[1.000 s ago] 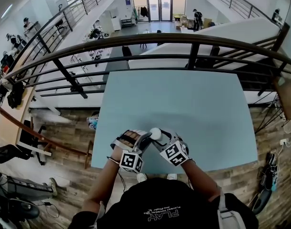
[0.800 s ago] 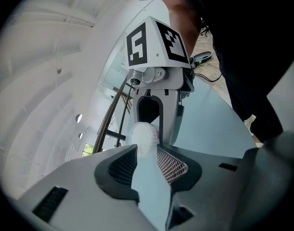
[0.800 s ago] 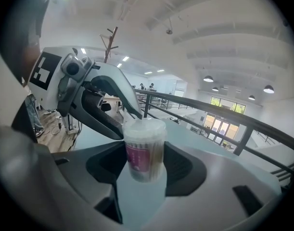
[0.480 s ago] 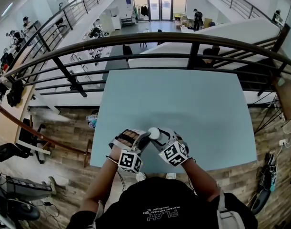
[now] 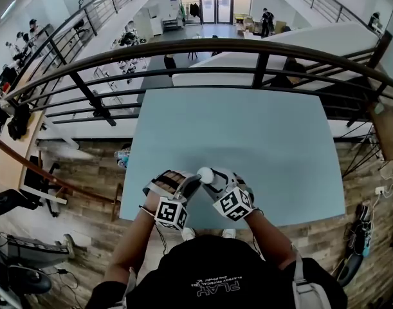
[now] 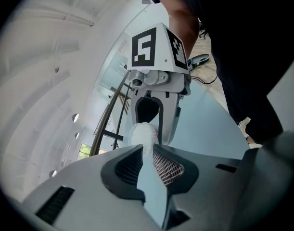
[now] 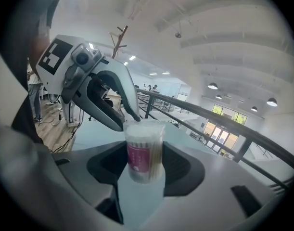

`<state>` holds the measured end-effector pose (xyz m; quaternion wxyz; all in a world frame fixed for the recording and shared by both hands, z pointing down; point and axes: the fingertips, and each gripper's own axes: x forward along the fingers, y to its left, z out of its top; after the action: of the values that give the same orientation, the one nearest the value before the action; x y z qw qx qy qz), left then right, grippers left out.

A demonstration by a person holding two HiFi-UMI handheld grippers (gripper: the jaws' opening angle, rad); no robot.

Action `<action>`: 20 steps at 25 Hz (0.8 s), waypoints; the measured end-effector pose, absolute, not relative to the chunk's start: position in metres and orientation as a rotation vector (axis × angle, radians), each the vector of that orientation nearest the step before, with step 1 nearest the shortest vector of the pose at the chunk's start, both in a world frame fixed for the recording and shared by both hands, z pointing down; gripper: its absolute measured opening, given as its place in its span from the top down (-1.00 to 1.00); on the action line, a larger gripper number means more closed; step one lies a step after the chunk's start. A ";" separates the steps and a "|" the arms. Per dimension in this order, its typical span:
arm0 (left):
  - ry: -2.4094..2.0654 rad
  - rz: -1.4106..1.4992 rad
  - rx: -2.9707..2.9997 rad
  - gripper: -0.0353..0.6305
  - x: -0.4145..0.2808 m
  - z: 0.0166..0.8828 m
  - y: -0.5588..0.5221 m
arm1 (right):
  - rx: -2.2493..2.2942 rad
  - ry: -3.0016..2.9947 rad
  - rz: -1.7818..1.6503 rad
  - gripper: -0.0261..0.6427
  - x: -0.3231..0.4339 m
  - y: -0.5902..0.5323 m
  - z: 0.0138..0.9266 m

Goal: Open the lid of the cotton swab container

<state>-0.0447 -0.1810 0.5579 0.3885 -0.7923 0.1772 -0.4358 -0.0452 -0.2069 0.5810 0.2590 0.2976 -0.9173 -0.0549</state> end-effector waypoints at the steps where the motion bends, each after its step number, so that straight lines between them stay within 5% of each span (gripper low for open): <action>1: 0.446 -1.113 -2.017 0.66 -0.045 0.558 -0.181 | 0.804 -2.485 -0.152 0.24 -0.046 -0.206 0.581; 20: 0.450 -1.080 -2.047 0.65 -0.052 0.544 -0.176 | 0.797 -2.563 -0.032 0.24 -0.049 -0.202 0.579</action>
<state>-0.0521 -0.1755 0.5435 0.3820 -0.8023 0.1763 -0.4235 -0.0493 -0.2019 0.5793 0.2264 0.2893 -0.9300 -0.0117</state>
